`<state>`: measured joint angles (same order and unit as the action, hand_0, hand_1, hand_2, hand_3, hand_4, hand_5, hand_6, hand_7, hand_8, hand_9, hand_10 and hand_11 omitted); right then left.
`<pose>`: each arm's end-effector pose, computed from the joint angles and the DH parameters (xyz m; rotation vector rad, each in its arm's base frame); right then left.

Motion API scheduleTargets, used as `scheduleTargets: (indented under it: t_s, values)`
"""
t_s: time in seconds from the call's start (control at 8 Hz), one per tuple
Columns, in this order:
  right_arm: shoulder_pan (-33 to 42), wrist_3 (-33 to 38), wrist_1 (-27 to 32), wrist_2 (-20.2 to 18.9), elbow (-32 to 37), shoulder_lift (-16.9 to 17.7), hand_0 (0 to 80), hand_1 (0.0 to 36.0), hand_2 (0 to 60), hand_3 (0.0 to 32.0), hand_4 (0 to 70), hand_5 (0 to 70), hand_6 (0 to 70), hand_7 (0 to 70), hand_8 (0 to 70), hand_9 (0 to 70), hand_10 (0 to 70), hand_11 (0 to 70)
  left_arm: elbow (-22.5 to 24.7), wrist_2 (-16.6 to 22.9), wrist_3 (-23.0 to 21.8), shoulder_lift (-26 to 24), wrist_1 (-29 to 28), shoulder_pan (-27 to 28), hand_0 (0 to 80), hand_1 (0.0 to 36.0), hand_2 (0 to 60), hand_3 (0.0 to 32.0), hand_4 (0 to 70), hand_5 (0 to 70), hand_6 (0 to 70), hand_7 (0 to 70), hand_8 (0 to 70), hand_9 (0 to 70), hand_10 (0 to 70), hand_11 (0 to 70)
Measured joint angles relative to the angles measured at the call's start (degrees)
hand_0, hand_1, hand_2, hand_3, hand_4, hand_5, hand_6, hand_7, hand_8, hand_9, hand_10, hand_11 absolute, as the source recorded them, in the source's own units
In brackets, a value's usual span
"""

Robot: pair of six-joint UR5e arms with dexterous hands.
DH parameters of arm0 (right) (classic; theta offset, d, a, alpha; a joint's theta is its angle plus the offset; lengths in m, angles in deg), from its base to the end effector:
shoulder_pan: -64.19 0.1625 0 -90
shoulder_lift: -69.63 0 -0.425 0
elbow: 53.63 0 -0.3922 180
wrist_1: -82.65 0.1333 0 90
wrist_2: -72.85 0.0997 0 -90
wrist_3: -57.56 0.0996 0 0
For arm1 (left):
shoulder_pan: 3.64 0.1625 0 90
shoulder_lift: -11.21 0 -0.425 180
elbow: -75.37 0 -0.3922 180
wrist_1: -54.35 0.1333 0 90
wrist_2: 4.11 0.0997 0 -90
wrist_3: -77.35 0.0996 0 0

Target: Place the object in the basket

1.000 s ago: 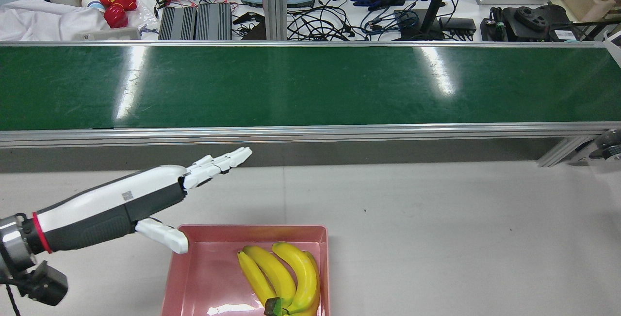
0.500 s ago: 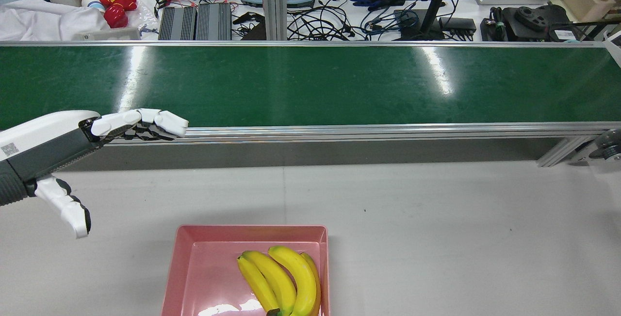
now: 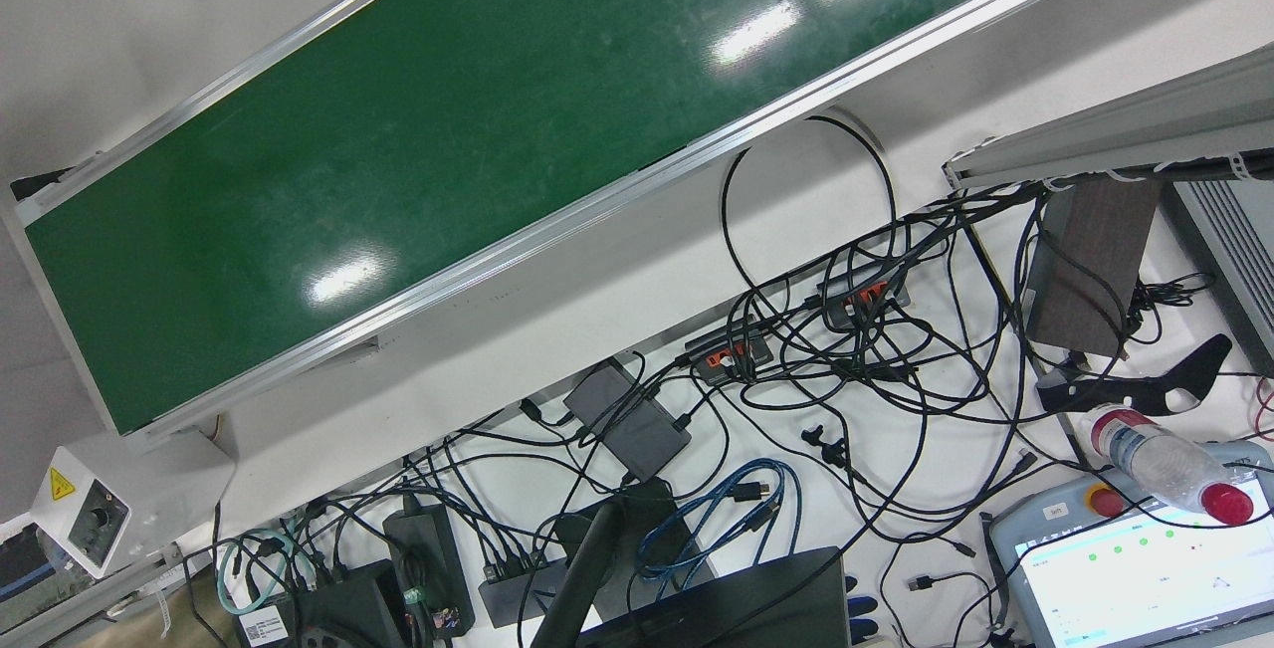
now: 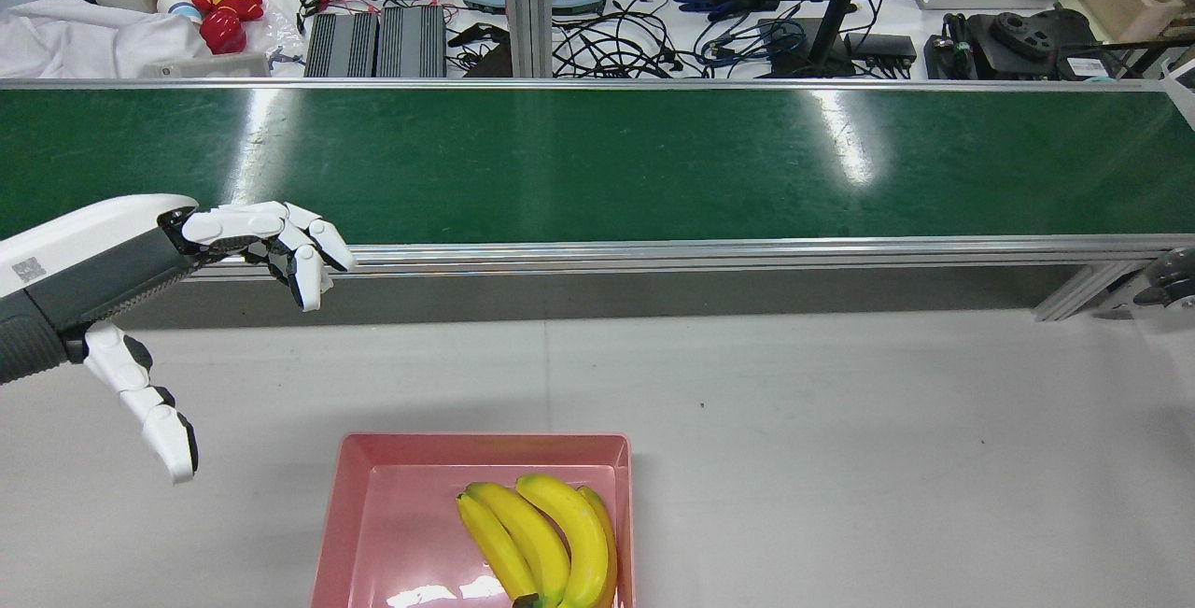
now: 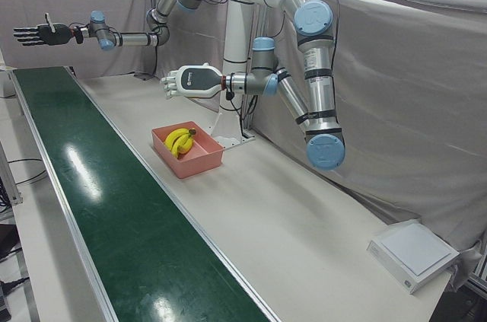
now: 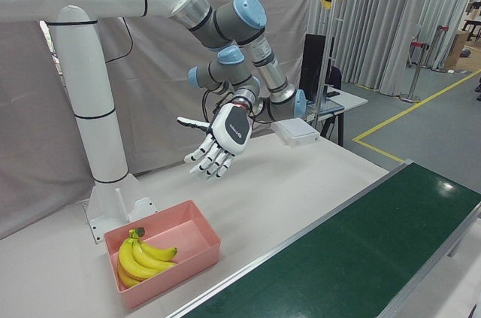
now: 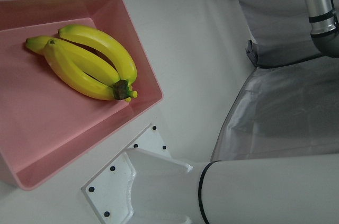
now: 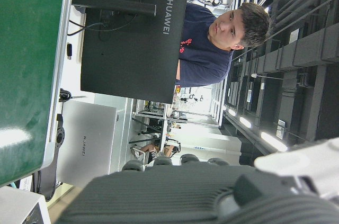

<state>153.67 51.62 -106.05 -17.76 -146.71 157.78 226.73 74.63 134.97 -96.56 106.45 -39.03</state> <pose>0.1277 -0.4985 0.6596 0.0869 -2.0863 2.2260 0.1854 -0.3191 0.2265 0.1873 2.1580 -0.9152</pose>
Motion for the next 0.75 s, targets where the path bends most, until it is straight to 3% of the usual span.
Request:
scheduleTargets:
  t_s: [0.12,0.38,0.75]
  values:
    - [0.0,0.0,0.0,0.0,0.0,0.0,0.0,0.0,0.0,0.0,0.0,0.0,0.0,0.0,0.0,0.0,0.0,0.0,-1.7,-0.6,0.0,-1.3,-0.5,0.0,35.4,0.0,0.0,0.0,36.6,34.6,20.1,32.9,22.1,33.8,23.5,33.3]
    - [0.0,0.0,0.0,0.0,-0.1,0.0,0.0,0.0,0.0,0.0,0.0,0.0,0.0,0.0,0.0,0.0,0.0,0.0,-5.9,-1.1,-0.1,-4.2,-1.3,0.1,36.5,0.0,0.0,0.0,41.1,37.1,23.2,34.1,23.7,35.4,23.4,33.1]
    - [0.0,0.0,0.0,0.0,-0.1,0.0,0.0,0.0,0.0,0.0,0.0,0.0,0.0,0.0,0.0,0.0,0.0,0.0,-8.2,-1.1,-0.2,-5.2,-2.4,-0.2,34.9,0.0,0.0,0.0,40.7,35.9,22.9,33.4,24.2,35.9,22.0,31.0]
